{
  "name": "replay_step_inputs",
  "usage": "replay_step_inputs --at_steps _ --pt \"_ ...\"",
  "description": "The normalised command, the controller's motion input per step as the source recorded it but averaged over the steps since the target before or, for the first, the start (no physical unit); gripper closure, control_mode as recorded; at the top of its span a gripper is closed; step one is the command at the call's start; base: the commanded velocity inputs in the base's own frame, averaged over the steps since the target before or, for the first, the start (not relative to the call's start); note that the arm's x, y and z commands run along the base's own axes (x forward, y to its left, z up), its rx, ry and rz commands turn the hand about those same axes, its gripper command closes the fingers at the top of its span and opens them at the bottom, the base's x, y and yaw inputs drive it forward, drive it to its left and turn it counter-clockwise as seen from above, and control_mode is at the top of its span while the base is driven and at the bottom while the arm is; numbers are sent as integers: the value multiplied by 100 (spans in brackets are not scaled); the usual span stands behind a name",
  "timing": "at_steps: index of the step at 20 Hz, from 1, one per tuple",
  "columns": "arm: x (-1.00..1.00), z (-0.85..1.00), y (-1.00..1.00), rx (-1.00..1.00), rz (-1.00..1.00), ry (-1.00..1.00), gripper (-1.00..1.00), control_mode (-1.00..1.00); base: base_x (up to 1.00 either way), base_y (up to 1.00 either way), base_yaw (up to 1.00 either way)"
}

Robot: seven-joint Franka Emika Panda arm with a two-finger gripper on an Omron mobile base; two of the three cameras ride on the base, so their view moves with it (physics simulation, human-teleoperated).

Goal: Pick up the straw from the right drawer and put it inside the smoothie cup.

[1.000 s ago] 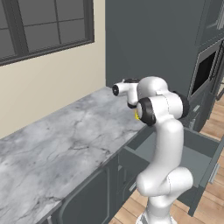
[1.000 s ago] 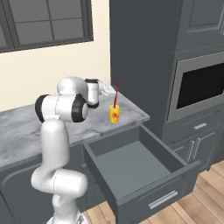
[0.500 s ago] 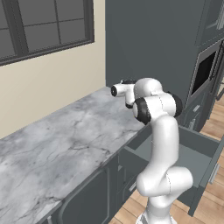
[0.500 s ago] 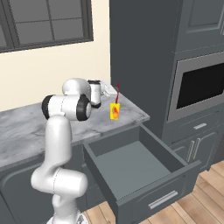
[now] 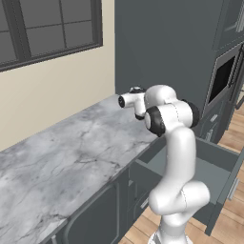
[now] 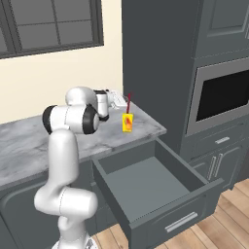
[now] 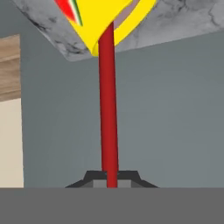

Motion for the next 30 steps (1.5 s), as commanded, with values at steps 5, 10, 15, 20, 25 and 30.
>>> replay_step_inputs --at_steps 5,10,15,20,25,30 --pt "-77 5 -2 0 1 -13 100 -100 0 0 0" --pt "-54 18 -4 0 0 -2 100 -100 0 0 0" --pt "-11 22 -2 0 0 0 100 -100 0 0 0" --pt "1 5 0 0 0 1 100 -100 0 0 0" --pt "0 0 0 0 0 0 -100 -100 0 0 0" --pt "0 0 0 0 0 0 -100 -100 0 0 0"
